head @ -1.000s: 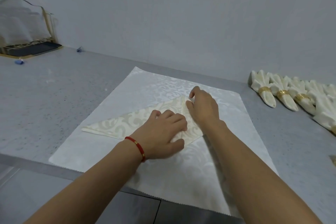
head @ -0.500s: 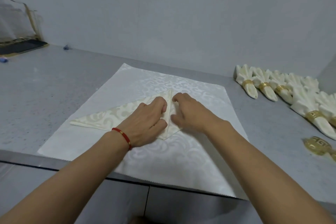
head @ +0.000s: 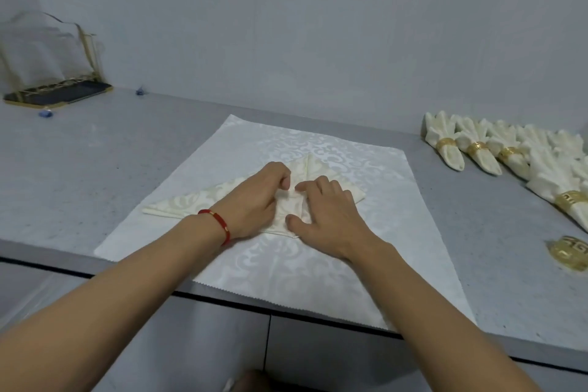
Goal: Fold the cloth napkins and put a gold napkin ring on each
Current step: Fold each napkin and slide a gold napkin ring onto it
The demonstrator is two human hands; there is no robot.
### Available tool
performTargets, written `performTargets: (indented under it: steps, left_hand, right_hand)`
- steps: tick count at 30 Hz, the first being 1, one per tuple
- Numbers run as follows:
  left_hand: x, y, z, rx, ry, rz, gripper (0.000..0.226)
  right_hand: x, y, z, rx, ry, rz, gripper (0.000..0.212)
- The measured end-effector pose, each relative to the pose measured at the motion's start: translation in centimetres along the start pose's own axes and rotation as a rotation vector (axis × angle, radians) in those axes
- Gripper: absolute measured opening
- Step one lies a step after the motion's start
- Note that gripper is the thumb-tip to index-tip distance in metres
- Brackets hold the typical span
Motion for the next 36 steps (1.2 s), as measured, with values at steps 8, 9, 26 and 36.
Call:
performTargets:
  steps: [8, 9, 26, 36]
  left_hand:
    - [5.9, 1.4, -5.2, 0.547, -0.473, -0.250, 0.045]
    - [6.9, 1.3, -5.3, 0.589, -0.444, -0.316, 0.051]
    - [6.9, -3.1, -3.0, 0.634, 0.585, -0.121, 0.013]
    - [1.5, -5.9, -2.6, 0.749, -0.255, 0.199, 0.012]
  right_hand:
    - [0.4, 0.1, 0.4, 0.038, -0.028, -0.037, 0.067]
    - [0.5, 0.1, 0.4, 0.047, -0.026, -0.041, 0.068]
    - [1.6, 0.9, 1.2, 0.072, -0.148, -0.120, 0.073]
    - [1.5, 1.1, 1.0, 0.045, -0.179, -0.109, 0.040]
Point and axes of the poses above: each hand's wrist, its own y-axis away from the middle knuckle, its own x-axis out of the back of the hand, z = x × y, the point moved 4 cm from there along -y, towards the middle knuckle, and after that the axes turned 4 degrees about -z, right-handed, at the moved point
